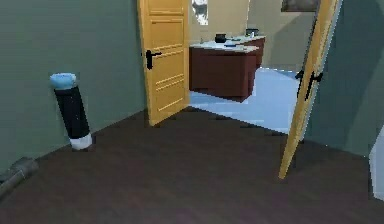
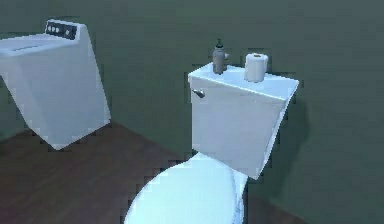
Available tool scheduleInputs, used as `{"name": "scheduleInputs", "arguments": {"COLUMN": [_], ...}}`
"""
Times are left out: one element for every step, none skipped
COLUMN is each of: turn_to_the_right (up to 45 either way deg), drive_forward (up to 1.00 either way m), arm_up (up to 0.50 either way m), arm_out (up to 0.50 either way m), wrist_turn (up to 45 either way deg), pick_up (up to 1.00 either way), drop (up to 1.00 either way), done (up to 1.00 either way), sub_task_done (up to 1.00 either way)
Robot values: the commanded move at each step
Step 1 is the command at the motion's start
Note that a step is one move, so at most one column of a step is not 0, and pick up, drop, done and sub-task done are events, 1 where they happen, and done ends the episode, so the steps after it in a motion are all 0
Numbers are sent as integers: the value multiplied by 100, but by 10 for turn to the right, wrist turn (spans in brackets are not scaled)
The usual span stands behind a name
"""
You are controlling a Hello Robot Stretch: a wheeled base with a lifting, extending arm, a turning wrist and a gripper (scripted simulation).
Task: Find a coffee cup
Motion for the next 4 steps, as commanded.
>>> {"name": "scheduleInputs", "arguments": {"turn_to_the_right": [0, 120, 0, 0], "drive_forward": [20, 0, 100, 60], "arm_up": [0, 0, 0, 0], "arm_out": [0, 0, 0, 0], "wrist_turn": [0, 0, 0, 0], "pick_up": [0, 0, 0, 0], "drop": [0, 0, 0, 0], "done": [0, 0, 0, 0], "sub_task_done": [0, 0, 0, 0]}}
